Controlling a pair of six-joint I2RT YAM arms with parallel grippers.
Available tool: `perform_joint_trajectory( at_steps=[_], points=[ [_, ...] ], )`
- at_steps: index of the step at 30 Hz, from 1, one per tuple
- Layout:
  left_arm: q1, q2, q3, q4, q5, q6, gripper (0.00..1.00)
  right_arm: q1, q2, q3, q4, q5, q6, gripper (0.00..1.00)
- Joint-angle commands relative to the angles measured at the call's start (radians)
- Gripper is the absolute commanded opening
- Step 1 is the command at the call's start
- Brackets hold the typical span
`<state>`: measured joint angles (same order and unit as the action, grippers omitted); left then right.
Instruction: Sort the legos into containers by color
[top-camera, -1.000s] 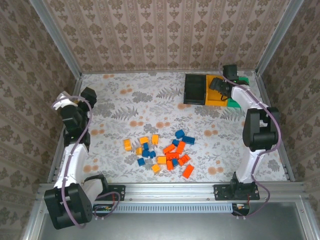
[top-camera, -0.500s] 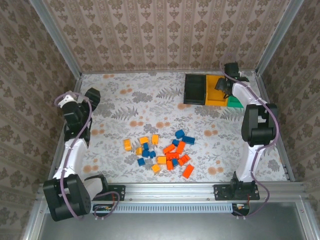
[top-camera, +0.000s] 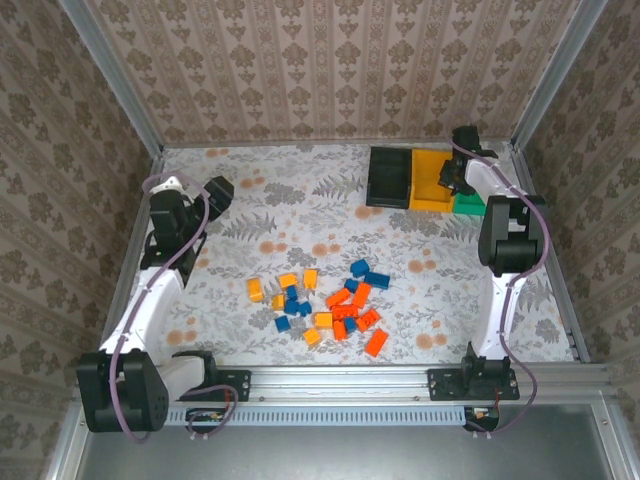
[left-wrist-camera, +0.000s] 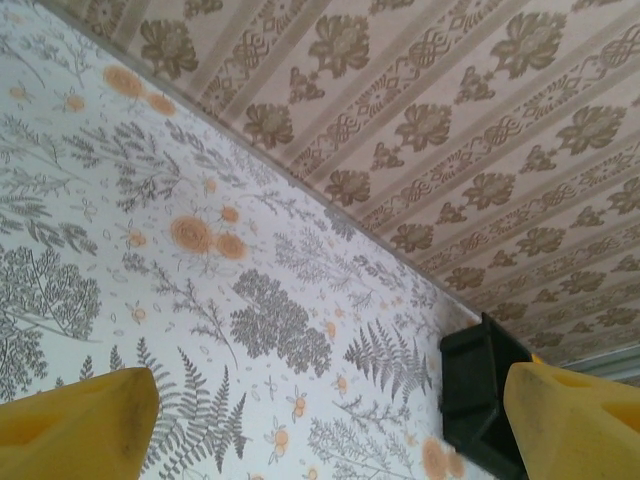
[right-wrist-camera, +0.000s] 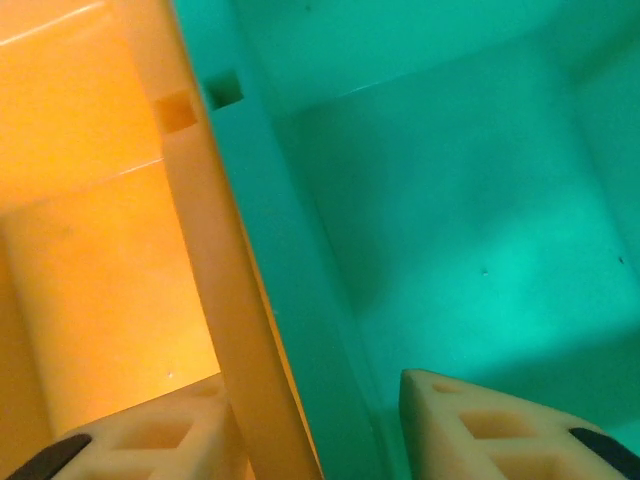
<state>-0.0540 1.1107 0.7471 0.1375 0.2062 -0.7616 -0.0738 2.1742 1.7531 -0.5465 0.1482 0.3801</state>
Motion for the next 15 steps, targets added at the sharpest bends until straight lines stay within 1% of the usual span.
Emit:
perform_joint_trajectory(
  at_steps=[1,8,10,11,15],
  points=[
    [-0.015,0.007,0.008,-0.021,0.003,0.028,0.91,0.009,0.016,0.006,-0.036,-0.046,-0.005,0.36],
    [-0.056,0.028,-0.002,-0.027,-0.007,0.024,0.92,0.069,-0.037,-0.078,0.006,-0.059,-0.018,0.16],
    [-0.069,0.027,-0.01,-0.024,-0.016,0.022,0.92,0.095,-0.051,-0.099,0.04,-0.058,-0.021,0.07],
    [-0.075,0.026,-0.015,-0.024,-0.017,0.021,0.92,0.111,-0.06,-0.109,0.046,-0.059,-0.022,0.0],
    [-0.09,0.013,-0.025,-0.042,-0.019,0.015,0.92,0.191,-0.098,-0.141,0.055,-0.048,-0.019,0.0]
  ],
)
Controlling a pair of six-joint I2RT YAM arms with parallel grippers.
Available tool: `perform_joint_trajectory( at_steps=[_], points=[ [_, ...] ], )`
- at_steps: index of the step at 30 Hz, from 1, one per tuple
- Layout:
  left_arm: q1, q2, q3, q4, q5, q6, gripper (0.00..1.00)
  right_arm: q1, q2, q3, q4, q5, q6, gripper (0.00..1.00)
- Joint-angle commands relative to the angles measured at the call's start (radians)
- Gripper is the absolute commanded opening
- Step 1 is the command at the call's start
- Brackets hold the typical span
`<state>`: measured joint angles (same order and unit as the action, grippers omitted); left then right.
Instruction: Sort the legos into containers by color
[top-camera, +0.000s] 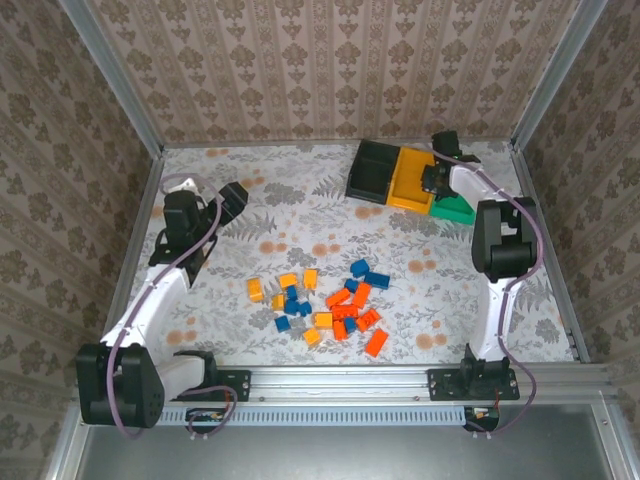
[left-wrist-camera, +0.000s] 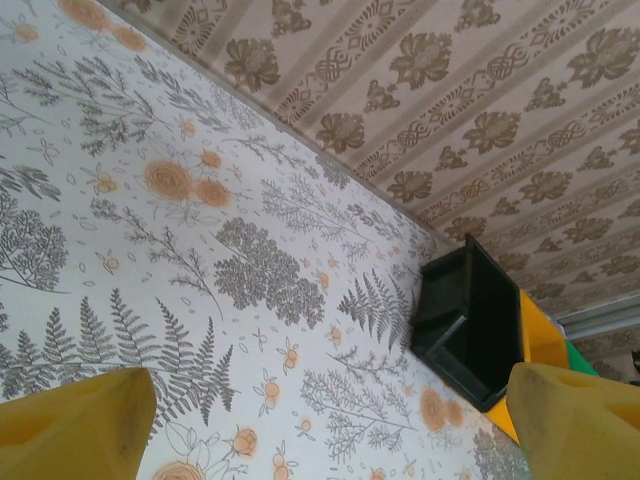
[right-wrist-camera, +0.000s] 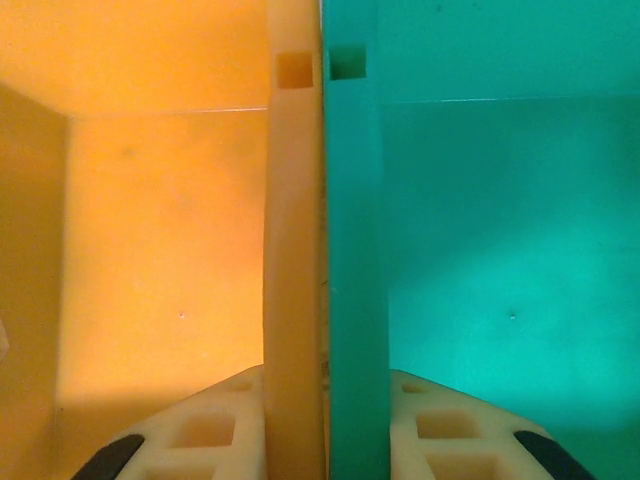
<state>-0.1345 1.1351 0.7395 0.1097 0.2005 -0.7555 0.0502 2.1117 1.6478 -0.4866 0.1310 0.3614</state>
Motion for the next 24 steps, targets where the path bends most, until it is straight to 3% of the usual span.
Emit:
perform_joint_trajectory(
  at_steps=[1,11,24],
  points=[
    [-0.013,-0.017,-0.017,-0.023,-0.017,0.01,0.92,0.093,-0.047,-0.047,-0.001,-0.027,0.009,0.0],
    [-0.033,-0.094,-0.037,-0.074,-0.033,0.029,0.93,0.326,-0.113,-0.132,0.032,0.037,0.117,0.0],
    [-0.033,-0.171,-0.053,-0.131,-0.053,0.056,0.93,0.481,-0.13,-0.145,0.001,0.106,0.185,0.0]
  ],
)
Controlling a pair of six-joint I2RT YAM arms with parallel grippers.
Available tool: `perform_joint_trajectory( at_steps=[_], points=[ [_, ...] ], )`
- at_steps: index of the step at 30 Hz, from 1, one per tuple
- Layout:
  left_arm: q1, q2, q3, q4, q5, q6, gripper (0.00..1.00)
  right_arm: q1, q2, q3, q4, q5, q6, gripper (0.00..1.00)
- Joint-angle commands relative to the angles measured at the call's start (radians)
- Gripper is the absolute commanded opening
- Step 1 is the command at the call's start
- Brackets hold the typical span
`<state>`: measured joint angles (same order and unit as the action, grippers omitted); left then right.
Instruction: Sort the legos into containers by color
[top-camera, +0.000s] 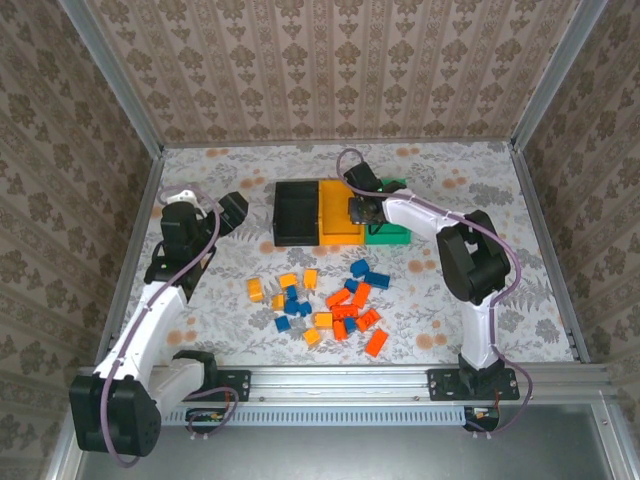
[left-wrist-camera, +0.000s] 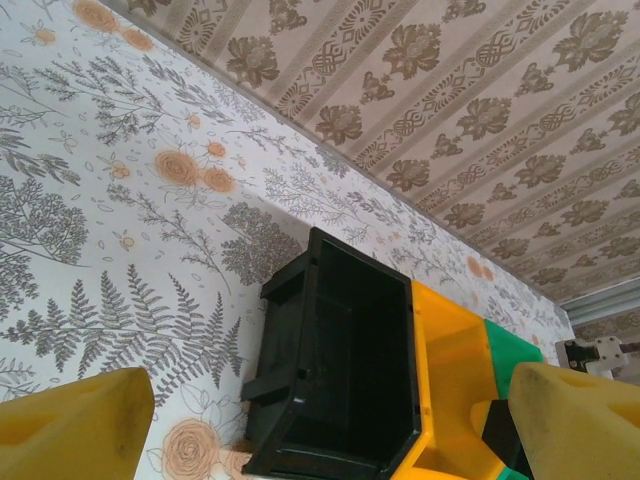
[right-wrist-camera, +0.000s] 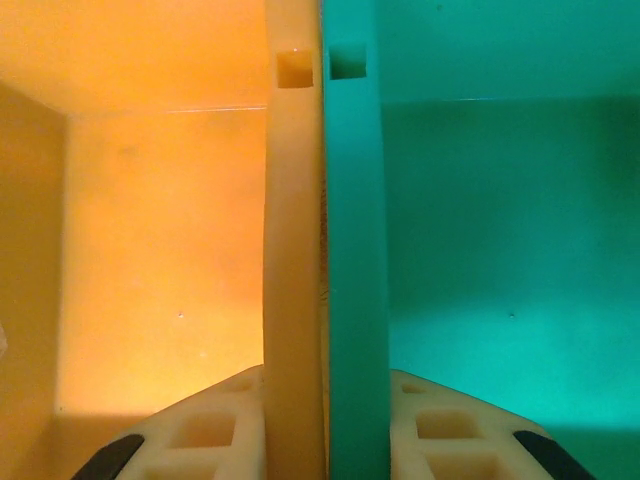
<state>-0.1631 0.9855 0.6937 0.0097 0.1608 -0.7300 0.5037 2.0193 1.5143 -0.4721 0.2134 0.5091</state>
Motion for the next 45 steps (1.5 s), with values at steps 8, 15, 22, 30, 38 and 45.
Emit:
perform_joint_trajectory(
  at_steps=[8,15,22,30,38,45],
  points=[
    [-0.004,-0.027,-0.013,-0.045,-0.016,0.034,0.94,0.062,-0.03,-0.02,-0.022,0.05,0.068,0.0],
    [-0.004,-0.03,-0.007,-0.054,-0.014,0.034,0.95,0.071,-0.072,-0.052,0.026,0.052,0.084,0.44],
    [-0.017,-0.044,0.013,-0.061,0.015,0.017,1.0,0.083,-0.184,-0.089,0.033,0.029,0.044,0.67],
    [-0.059,-0.073,-0.006,-0.089,0.025,0.017,1.0,0.115,-0.261,-0.273,-0.022,-0.105,-0.059,0.74],
    [-0.074,-0.071,-0.016,-0.097,0.042,0.021,1.0,0.139,-0.243,-0.338,0.001,-0.078,-0.107,0.78],
    [-0.073,-0.056,-0.007,-0.108,0.04,0.026,1.0,0.151,-0.217,-0.351,-0.011,-0.083,-0.117,0.77]
  ],
)
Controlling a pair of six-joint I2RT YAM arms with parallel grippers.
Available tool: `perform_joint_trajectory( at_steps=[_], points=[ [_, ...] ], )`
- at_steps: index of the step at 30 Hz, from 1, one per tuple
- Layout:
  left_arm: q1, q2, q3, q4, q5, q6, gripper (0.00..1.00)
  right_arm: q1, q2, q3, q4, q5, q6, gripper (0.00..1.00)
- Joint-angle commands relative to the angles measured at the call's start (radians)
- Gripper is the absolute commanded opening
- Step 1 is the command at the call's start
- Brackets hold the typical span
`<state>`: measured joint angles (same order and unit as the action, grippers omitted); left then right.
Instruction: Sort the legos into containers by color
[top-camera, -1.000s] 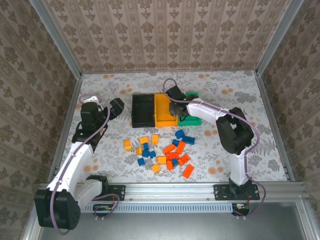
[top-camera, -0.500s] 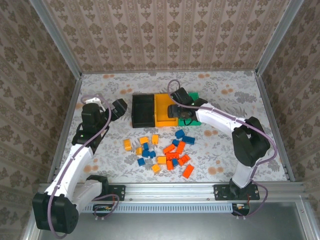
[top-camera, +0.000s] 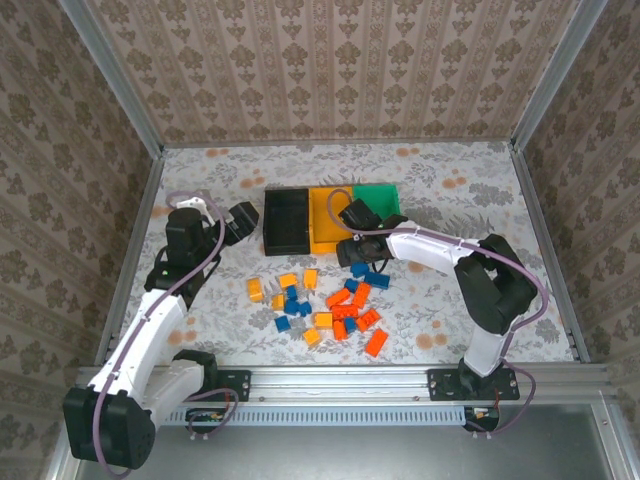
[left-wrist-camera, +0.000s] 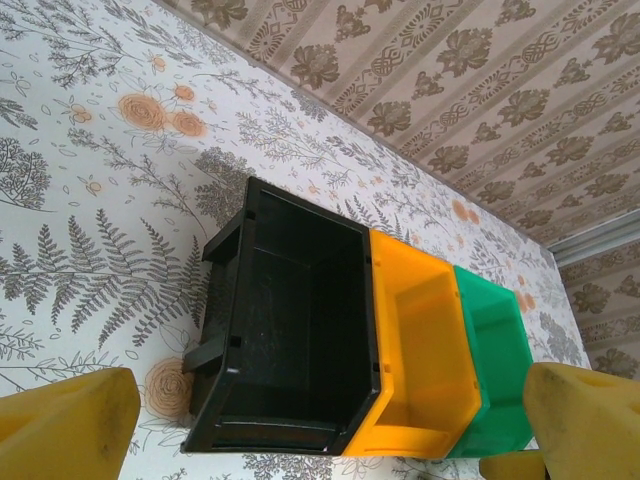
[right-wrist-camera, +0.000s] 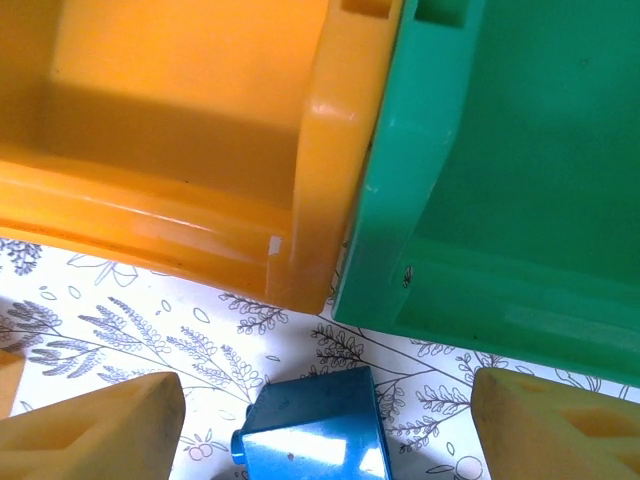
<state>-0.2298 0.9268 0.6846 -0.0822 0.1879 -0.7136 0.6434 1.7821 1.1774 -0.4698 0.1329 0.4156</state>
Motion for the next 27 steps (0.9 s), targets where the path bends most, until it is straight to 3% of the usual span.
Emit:
perform_joint_trajectory(
  at_steps=[1,7,16,22,27],
  points=[
    [-0.008,0.003,0.003,-0.016,0.011,0.009,1.0,0.014,0.026,-0.016,-0.018,-0.003,-0.025,0.77],
    [-0.008,0.013,0.001,-0.016,0.004,0.012,1.0,0.021,0.057,-0.037,0.001,0.007,-0.02,0.75],
    [-0.007,0.018,0.01,-0.042,-0.02,0.008,1.0,0.035,0.07,-0.042,0.016,-0.002,-0.02,0.59],
    [-0.007,0.019,0.028,-0.103,-0.078,-0.02,1.0,0.035,-0.012,-0.072,0.053,0.005,-0.006,0.39],
    [-0.008,0.017,0.043,-0.113,-0.073,-0.025,1.0,0.031,-0.139,-0.082,0.052,0.071,-0.006,0.36]
  ],
)
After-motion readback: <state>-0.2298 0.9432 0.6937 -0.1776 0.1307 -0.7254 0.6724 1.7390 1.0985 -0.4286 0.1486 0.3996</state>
